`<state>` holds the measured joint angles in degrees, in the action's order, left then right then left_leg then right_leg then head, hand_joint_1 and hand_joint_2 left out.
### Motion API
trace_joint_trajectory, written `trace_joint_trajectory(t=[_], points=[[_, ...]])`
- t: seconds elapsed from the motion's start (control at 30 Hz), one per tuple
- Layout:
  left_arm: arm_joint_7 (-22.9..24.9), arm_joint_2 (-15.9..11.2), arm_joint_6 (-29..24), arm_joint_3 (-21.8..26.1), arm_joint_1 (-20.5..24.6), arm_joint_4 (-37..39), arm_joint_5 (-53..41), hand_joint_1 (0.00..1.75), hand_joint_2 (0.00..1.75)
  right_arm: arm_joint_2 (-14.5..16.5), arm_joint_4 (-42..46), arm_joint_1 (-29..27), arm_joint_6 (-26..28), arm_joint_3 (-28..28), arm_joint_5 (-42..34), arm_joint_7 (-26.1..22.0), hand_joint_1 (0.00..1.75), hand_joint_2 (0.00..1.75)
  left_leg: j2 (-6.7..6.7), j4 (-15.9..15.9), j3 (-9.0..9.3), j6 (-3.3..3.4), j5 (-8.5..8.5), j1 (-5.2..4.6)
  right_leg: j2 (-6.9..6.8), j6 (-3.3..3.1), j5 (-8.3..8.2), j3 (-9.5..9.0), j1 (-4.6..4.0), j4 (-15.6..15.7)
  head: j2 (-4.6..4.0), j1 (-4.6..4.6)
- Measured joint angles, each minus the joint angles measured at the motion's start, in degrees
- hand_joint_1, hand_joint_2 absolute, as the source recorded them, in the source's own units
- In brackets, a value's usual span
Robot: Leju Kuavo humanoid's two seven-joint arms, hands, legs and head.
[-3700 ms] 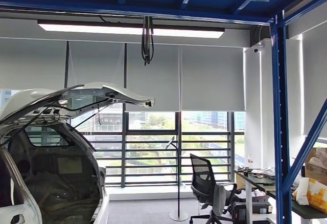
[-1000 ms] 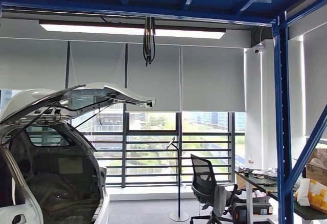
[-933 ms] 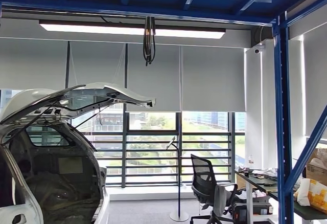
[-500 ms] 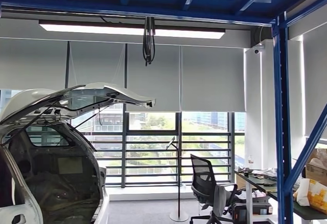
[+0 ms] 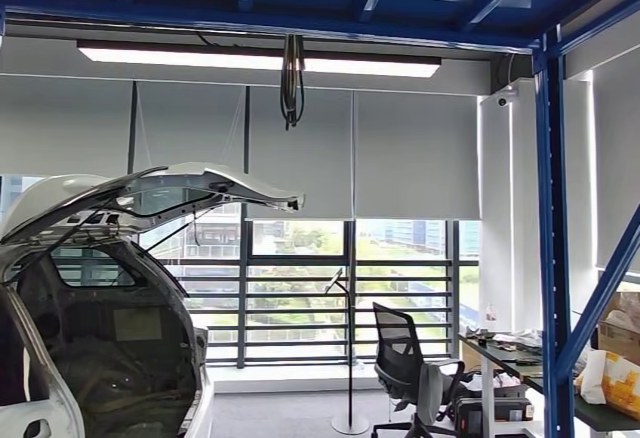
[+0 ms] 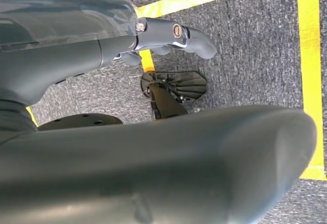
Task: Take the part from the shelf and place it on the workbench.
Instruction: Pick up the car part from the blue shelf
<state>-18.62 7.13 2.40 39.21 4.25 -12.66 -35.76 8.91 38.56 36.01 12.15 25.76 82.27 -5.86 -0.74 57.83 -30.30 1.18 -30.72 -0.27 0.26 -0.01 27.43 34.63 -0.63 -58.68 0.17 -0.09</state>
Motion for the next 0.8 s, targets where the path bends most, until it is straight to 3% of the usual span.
trace_joint_trajectory(t=[0.13, 0.53, 0.8], points=[[-0.98, 0.00, -0.03, 0.00, -0.05, 0.00, -1.24, 0.00, 1.75, -0.37, -0.21, 0.03, -0.10, 0.46, -1.47, 0.25, 1.75, 1.75, 0.00, 0.00, 0.03, 0.00, 0.00, 0.00, 0.01, 0.00, 0.00, -0.01, 0.00, 0.00, 0.00, 0.00], [-1.95, 0.03, -0.79, 0.95, -0.01, 0.00, -2.64, 0.00, 1.75, -3.33, 4.65, -1.28, 0.35, 1.48, -3.03, 1.88, 1.75, 1.75, 0.00, 0.00, 0.07, 0.00, 0.00, 0.00, 0.00, 0.00, 0.00, -0.07, 0.00, 0.00, 0.00, 0.00], [-1.21, 0.04, -1.03, 3.22, 0.24, 0.00, -2.51, 0.00, 1.75, -4.88, 13.97, -3.87, 0.09, 1.32, -5.47, 1.54, 1.75, 1.75, 0.00, 0.00, 0.06, 0.00, -0.01, 0.00, 0.01, 0.00, 0.00, -0.04, 0.00, 0.00, 0.00, 0.00]])
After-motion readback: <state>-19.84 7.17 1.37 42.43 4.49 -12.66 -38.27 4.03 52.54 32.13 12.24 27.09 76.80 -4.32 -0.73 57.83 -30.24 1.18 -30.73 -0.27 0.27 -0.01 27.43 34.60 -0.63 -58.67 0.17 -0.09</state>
